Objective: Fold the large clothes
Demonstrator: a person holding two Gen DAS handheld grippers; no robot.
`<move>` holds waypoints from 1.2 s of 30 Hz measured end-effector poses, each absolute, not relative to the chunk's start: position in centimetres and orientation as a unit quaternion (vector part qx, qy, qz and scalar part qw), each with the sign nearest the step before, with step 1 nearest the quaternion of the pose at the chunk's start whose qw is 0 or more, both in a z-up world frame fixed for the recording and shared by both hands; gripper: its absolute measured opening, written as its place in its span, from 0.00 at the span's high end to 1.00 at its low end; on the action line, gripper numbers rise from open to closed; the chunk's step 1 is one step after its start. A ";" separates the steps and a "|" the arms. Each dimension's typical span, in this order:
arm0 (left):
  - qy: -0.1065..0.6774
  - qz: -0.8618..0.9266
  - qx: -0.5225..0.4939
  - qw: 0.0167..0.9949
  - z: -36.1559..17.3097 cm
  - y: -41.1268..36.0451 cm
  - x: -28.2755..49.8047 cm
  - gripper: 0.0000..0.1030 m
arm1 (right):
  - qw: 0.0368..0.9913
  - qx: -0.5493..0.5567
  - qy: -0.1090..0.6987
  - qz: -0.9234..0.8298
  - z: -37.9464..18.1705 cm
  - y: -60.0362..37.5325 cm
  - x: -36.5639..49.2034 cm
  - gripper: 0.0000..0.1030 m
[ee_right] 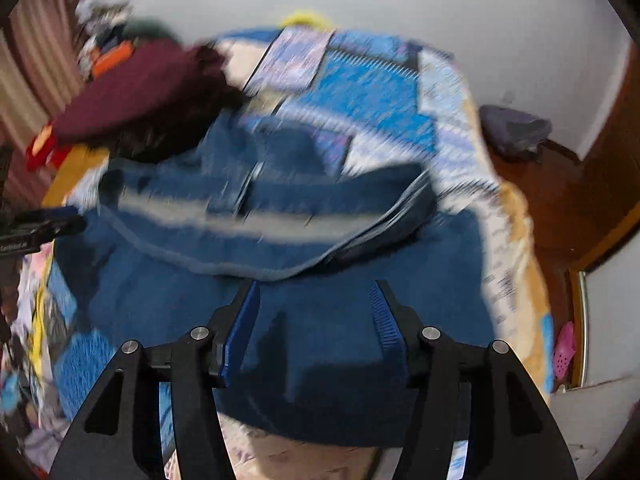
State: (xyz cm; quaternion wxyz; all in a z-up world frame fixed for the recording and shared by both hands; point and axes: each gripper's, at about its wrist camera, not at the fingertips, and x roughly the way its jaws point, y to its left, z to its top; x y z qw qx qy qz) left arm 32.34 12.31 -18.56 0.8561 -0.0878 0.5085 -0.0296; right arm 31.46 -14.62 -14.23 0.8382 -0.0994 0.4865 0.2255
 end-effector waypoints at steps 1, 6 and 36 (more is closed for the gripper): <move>0.517 -0.030 -0.082 0.852 -19.2 11.9 32.2 0.35 | 0.831 -0.105 0.495 0.230 -14.9 -14.1 31.3 0.48; 0.537 -0.028 -0.048 0.842 -21.9 10.0 32.7 0.35 | 0.814 -0.161 0.505 0.237 -17.3 -10.9 31.0 0.48; 0.468 0.052 -0.015 0.882 -17.6 11.9 33.7 0.20 | 0.852 -0.059 0.467 0.230 -13.9 -8.6 34.1 0.48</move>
